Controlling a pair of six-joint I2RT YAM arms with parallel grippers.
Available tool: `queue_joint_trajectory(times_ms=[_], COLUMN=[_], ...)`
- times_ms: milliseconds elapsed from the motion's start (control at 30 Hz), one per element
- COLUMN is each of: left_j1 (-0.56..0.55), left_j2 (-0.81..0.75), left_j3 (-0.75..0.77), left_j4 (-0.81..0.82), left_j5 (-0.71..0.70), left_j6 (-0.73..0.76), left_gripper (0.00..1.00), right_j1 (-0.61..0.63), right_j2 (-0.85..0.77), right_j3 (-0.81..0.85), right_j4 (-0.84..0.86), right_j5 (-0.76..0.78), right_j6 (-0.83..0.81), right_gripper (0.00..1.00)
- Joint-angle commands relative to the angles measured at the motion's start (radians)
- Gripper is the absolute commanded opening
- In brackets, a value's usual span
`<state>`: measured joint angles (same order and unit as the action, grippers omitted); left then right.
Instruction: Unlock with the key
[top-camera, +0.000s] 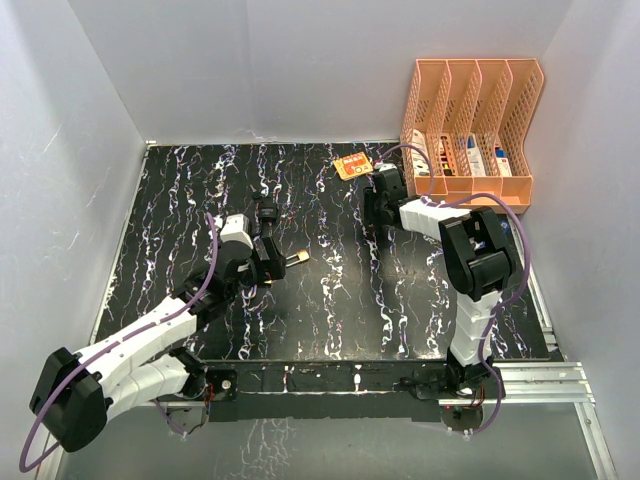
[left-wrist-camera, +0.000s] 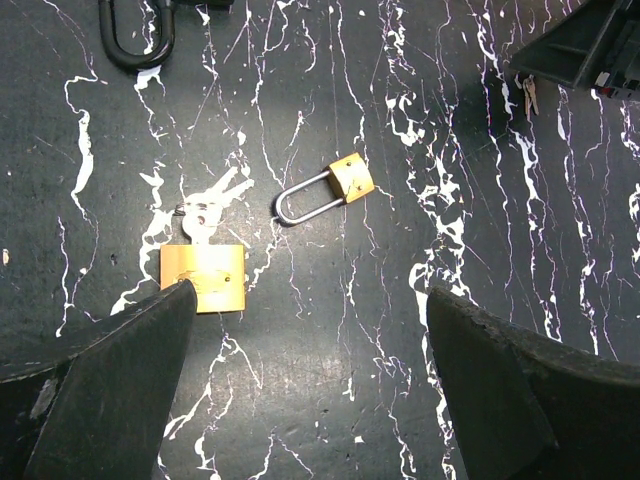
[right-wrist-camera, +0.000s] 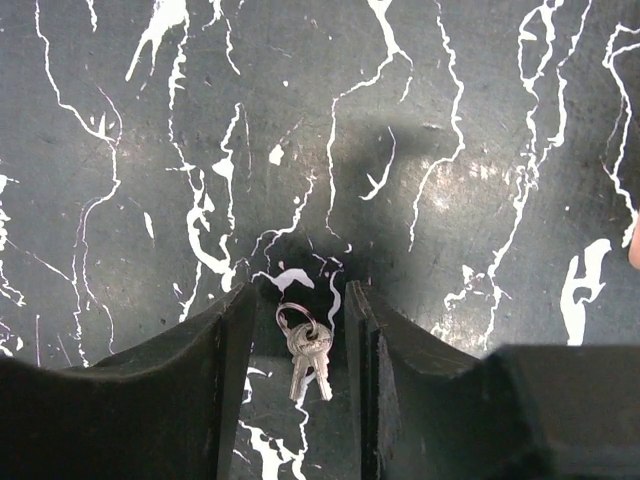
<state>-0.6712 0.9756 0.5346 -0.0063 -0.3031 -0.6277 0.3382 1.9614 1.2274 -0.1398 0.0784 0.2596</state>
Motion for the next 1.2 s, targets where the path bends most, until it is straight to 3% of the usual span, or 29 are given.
queue_joint_trajectory(times_ms=[0, 133, 400, 633, 900, 967, 1033, 1167], left_j1=[-0.004, -0.004, -0.004, -0.004, -0.004, -0.004, -0.004, -0.004], left_j2=[-0.004, -0.005, -0.01, -0.014, -0.013, -0.012, -0.013, -0.011], left_j3=[-0.004, -0.007, -0.007, -0.007, -0.006, -0.007, -0.008, -0.01], left_j4=[0.003, 0.0, -0.006, -0.011, -0.014, -0.014, -0.014, -0.016], left_j5=[-0.005, -0.01, -0.018, -0.021, -0.023, -0.022, -0.022, -0.021], left_j6=[0.01, 0.012, 0.016, 0.016, 0.018, 0.018, 0.019, 0.019], left_gripper=[0.97, 0.97, 0.97, 0.98, 0.98, 0.98, 0.98, 0.98], right_j1=[-0.002, -0.001, -0.001, -0.001, -0.001, -0.001, -0.003, -0.004], right_j2=[0.031, 0.031, 0.015, 0.006, -0.029, -0.041, -0.046, -0.056], right_j3=[0.02, 0.01, -0.039, -0.048, -0.058, -0.06, -0.059, -0.07], right_j4=[0.006, -0.003, 0.0, -0.003, 0.006, 0.007, -0.002, -0.006], right_j5=[-0.051, -0.057, -0.038, -0.037, -0.035, -0.05, -0.067, -0.083], right_j6=[-0.006, -0.004, 0.001, 0.002, 0.003, 0.003, 0.004, 0.012], right_gripper=[0.35, 0.28, 0.24, 0.09, 0.01, 0.06, 0.22, 0.29])
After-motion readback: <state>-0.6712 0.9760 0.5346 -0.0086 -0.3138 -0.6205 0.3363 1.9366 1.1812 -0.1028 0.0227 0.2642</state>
